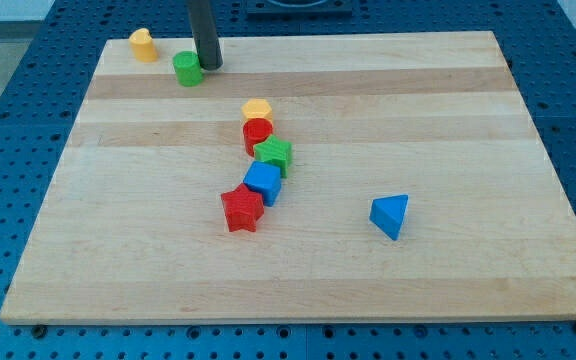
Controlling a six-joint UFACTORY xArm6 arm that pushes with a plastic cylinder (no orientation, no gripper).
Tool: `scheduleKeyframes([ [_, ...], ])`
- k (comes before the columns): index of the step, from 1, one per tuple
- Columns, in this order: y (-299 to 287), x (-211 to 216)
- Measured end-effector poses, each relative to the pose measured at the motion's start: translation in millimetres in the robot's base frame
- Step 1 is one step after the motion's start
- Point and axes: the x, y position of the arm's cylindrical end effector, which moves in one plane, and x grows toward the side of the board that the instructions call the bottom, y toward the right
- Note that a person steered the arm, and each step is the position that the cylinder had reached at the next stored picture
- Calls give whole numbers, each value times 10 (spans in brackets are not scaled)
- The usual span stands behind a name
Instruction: Slide the green circle closer to the blue cube
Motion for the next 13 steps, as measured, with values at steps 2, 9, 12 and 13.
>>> scheduleKeyframes([
  [2,-544,293],
  [9,-950,736],
  [12,-790,1498],
  [13,-884,1458],
])
